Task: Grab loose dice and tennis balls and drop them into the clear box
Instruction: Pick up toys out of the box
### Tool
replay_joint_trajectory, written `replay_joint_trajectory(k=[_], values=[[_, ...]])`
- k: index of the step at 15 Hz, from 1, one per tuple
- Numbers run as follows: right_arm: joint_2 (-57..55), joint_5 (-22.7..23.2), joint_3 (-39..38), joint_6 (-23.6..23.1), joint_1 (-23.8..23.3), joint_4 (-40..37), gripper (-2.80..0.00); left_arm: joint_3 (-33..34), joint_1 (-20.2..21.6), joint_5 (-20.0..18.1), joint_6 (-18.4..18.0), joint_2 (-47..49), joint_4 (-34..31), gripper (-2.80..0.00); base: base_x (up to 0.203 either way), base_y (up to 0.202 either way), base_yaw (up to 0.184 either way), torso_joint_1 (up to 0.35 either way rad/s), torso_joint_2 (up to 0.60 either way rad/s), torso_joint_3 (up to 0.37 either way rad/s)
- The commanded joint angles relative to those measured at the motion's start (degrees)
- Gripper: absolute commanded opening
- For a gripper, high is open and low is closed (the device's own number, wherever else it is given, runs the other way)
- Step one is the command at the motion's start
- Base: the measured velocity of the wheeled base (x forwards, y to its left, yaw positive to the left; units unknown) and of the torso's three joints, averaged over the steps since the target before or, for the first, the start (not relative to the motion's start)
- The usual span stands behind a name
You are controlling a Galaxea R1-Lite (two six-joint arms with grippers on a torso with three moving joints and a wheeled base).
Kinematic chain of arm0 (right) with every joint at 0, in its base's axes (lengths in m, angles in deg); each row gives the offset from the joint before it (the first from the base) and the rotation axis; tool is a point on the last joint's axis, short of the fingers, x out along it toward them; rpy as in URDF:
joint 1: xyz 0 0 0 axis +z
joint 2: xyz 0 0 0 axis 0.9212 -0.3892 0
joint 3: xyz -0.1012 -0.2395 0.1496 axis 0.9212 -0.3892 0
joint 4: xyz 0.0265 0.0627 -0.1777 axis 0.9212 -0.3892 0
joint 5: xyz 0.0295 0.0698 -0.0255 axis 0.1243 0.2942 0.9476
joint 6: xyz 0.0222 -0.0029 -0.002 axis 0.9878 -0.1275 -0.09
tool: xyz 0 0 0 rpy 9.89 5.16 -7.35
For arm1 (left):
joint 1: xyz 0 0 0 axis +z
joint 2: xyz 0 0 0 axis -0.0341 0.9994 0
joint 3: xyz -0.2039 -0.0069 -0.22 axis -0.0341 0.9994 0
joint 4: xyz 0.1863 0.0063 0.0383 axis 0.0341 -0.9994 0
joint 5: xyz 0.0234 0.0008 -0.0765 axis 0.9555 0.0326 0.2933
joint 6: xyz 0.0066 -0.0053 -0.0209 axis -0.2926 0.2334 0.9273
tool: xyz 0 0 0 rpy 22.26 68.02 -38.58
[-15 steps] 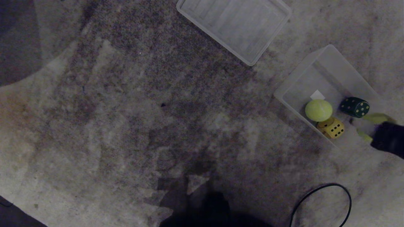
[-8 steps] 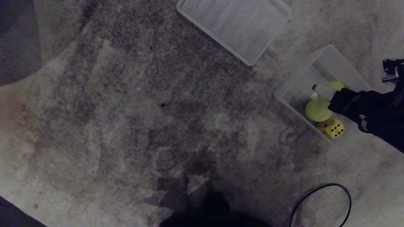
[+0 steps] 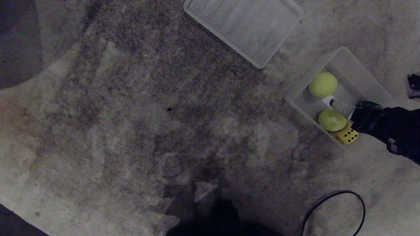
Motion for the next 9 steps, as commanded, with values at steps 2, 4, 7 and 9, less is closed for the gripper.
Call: replay_joint_trajectory(k=[2, 4, 7, 9], values=[[14.99, 0.12, -9.97, 0.06, -0.34, -1.79, -2.80, 0.09, -0.06, 0.03, 0.04, 0.04, 0.00, -2.80, 0.000, 0.000, 0.000, 0.000, 0.00, 0.000], [23.60, 0.11, -13.26, -0.16, -0.58, -9.09, -2.80, 0.09, 0.03, 0.03, 0.04, 0.04, 0.00, -2.80, 0.000, 0.000, 0.000, 0.000, 0.00, 0.000], [39.16, -0.06, -14.68, -1.81, -2.64, -29.51, -2.80, 0.09, -0.03, 0.03, 0.04, 0.04, 0.00, -2.80, 0.000, 0.000, 0.000, 0.000, 0.00, 0.000], [49.81, -0.14, -15.64, -3.65, -4.59, -43.28, -2.80, 0.09, 0.03, 0.03, 0.04, 0.04, 0.00, -2.80, 0.000, 0.000, 0.000, 0.000, 0.00, 0.000]])
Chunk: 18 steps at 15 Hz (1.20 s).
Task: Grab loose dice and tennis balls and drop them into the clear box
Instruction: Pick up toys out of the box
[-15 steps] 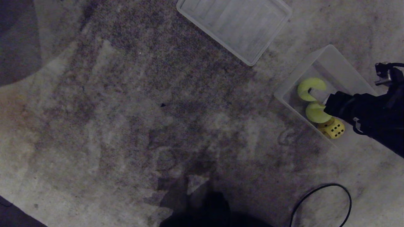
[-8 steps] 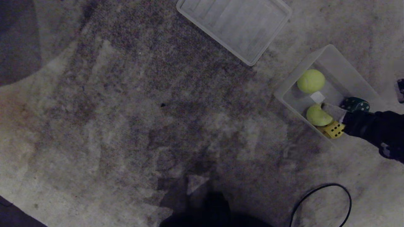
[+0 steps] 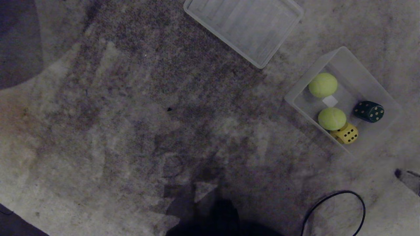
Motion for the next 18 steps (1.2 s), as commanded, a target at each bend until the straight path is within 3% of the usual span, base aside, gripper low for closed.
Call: replay_joint_trajectory(k=[1, 4, 9, 18], values=[[17.98, -0.05, -2.10, -1.62, -2.57, -16.64, -2.80, 0.09, -0.03, 0.05, 0.06, 0.04, 0.01, -2.80, 0.000, 0.000, 0.000, 0.000, 0.00, 0.000], [29.03, -0.27, -9.07, -6.14, -5.78, -23.79, -2.80, 0.09, 0.00, 0.05, 0.06, 0.04, 0.01, -2.80, 0.000, 0.000, 0.000, 0.000, 0.00, 0.000], [42.41, 1.90, -10.69, -7.28, -4.59, -27.12, -2.80, 0.09, 0.00, 0.05, 0.06, 0.04, 0.01, -2.80, 0.000, 0.000, 0.000, 0.000, 0.00, 0.000], [42.43, 2.22, -10.86, -6.79, -4.38, -27.00, -2.80, 0.09, -0.08, -0.19, -0.55, 0.04, -0.07, -2.80, 0.000, 0.000, 0.000, 0.000, 0.00, 0.000]])
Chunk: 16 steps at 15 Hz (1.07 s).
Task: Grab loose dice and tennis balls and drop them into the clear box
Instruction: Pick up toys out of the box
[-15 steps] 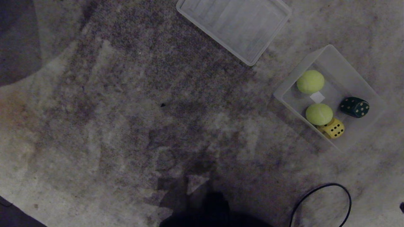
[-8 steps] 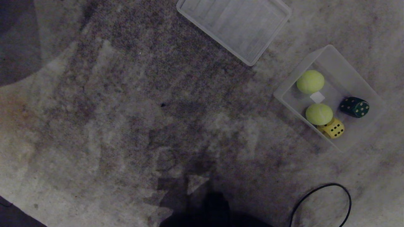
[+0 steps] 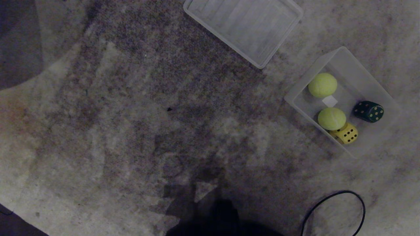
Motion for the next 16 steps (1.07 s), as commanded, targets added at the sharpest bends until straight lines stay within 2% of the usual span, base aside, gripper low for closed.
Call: replay_joint_trajectory(k=[1, 6, 16], values=[[0.02, 0.00, -0.07, 0.02, 0.02, 0.07, -2.80, 0.09, 0.03, 0.35, 0.55, 0.04, -0.03, -2.80, 0.000, 0.000, 0.000, 0.000, 0.00, 0.000], [0.02, 0.07, -0.07, -0.42, 0.02, 0.07, -2.80, 0.09, -0.02, 0.62, 1.00, 0.04, 0.05, -2.80, 0.000, 0.000, 0.000, 0.002, 0.00, 0.019], [0.02, 0.00, -0.07, -0.42, 0.02, 0.07, -2.80, 0.09, 0.03, 0.62, 1.09, 0.04, 0.05, -2.80, 0.000, 0.000, 0.000, 0.002, 0.00, 0.190]])
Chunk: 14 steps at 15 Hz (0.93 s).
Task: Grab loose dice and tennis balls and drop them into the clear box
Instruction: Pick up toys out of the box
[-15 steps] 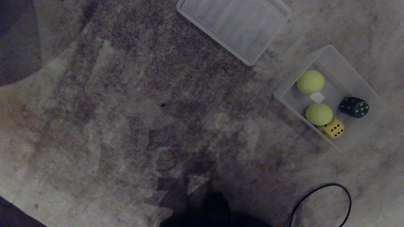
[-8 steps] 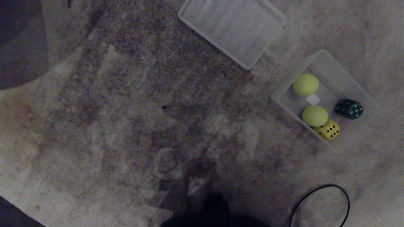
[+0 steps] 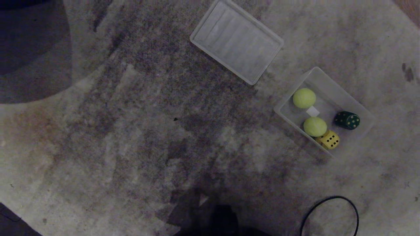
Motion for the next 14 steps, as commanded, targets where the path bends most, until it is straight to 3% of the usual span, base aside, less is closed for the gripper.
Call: replay_joint_trajectory(k=[1, 14], values=[[-0.16, -0.02, 0.02, 0.01, 0.02, -0.05, -2.80, 0.09, 0.00, 0.05, 0.13, 0.04, 0.03, -2.80, 0.000, 0.000, 0.000, -0.001, 0.00, 0.209], [-0.16, -0.02, 0.02, 0.01, 0.02, -0.05, -2.80, 0.09, 0.00, 0.05, 0.13, 0.04, 0.03, -2.80, 0.000, 0.000, 0.000, 0.003, 0.00, 0.199]])
